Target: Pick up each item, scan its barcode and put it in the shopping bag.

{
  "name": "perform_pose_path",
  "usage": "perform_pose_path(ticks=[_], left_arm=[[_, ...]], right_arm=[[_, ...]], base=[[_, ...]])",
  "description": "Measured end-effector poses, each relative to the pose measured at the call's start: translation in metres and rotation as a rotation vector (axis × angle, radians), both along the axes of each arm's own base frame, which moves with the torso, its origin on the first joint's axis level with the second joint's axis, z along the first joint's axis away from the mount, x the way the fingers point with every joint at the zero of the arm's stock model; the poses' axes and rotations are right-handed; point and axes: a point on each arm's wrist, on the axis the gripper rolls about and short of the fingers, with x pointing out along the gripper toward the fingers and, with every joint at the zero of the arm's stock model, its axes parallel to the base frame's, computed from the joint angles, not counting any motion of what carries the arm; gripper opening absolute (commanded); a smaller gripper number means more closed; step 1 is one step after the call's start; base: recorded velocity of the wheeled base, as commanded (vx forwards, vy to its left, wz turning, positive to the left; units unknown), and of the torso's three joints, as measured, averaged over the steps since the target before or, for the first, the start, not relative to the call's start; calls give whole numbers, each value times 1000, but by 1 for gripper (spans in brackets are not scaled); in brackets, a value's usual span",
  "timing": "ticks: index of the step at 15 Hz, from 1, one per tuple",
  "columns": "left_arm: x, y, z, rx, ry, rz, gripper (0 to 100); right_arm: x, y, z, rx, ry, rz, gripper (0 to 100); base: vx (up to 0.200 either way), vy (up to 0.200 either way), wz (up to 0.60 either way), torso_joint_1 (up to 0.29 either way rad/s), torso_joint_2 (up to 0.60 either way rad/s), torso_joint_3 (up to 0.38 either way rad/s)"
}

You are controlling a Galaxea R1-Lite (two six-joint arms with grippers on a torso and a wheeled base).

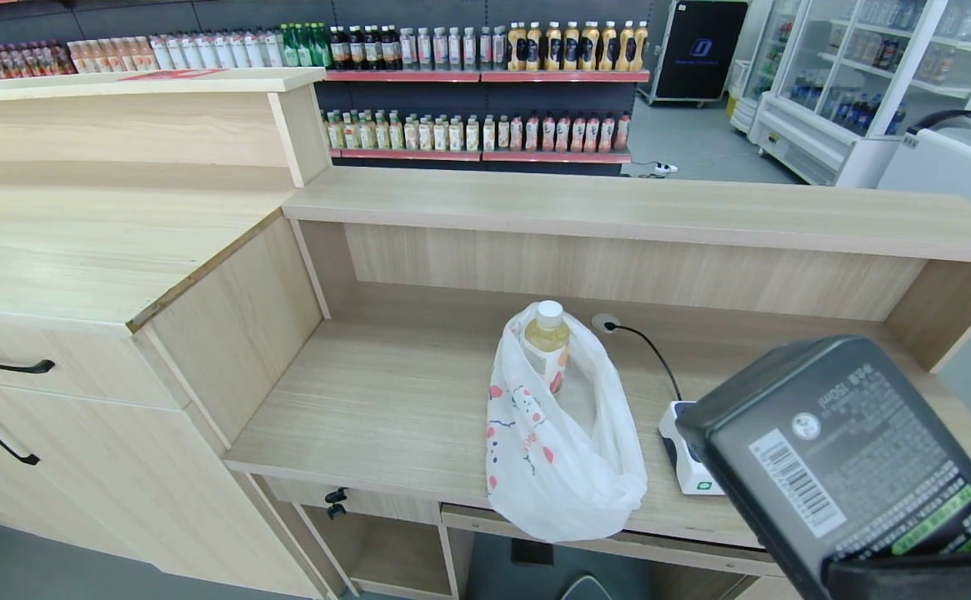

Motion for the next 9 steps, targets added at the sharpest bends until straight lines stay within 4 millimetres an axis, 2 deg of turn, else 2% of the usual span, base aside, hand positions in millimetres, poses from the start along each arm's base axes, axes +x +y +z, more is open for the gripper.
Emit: perform_pose_path(ticks=[9], left_arm=[[0,0,0,0,0,0,0]], right_arm=[[-9,-6,-5,-28,7,30,0]], base=[[0,0,0,0,0,0]])
